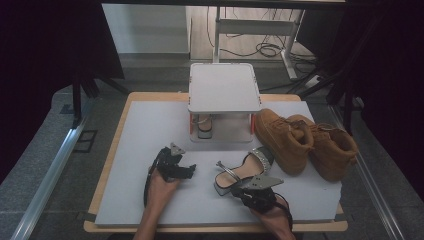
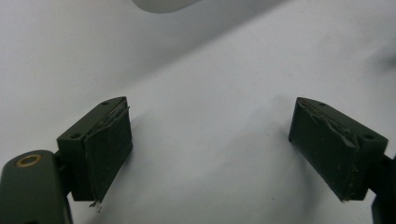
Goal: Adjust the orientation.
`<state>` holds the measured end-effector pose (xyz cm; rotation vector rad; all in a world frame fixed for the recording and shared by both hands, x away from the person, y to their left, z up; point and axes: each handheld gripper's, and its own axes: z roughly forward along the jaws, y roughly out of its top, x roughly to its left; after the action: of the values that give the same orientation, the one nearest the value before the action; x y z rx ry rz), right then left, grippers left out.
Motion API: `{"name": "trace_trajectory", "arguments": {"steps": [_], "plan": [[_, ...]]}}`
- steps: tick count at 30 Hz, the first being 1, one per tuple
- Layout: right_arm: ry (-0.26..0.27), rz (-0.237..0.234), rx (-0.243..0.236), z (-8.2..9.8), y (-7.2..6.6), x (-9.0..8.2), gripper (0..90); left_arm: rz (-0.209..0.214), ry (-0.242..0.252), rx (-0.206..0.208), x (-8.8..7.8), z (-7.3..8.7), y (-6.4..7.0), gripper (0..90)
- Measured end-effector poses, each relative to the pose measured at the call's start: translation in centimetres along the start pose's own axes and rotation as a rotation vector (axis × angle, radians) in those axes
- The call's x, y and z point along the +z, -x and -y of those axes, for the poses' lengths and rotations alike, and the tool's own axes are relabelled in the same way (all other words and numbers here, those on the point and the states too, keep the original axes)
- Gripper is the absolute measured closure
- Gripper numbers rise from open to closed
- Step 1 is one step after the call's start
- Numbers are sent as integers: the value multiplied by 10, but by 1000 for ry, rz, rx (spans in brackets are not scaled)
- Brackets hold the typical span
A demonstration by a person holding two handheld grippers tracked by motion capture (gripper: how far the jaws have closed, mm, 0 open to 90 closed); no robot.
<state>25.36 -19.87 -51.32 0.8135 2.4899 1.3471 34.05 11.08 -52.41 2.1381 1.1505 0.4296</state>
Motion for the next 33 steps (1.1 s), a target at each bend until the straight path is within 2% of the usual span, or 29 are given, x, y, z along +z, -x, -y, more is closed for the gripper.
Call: {"name": "trace_trajectory", "arguments": {"steps": [5,9,14,24,33], "plan": [[-21,29,-3,5,2,-8,747,1,-1,-3,0,0,0,131],[-35,88,-13,12,7,-17,623,1,0,-6,0,0,0,130],[-52,155,1,20,19,-31,462,3,4,-12,1,0,0,128],[-62,297,97,37,48,-61,328,5,3,-13,1,0,0,128],[-87,385,152,54,67,-77,200,5,2,-12,1,0,0,129]]}}
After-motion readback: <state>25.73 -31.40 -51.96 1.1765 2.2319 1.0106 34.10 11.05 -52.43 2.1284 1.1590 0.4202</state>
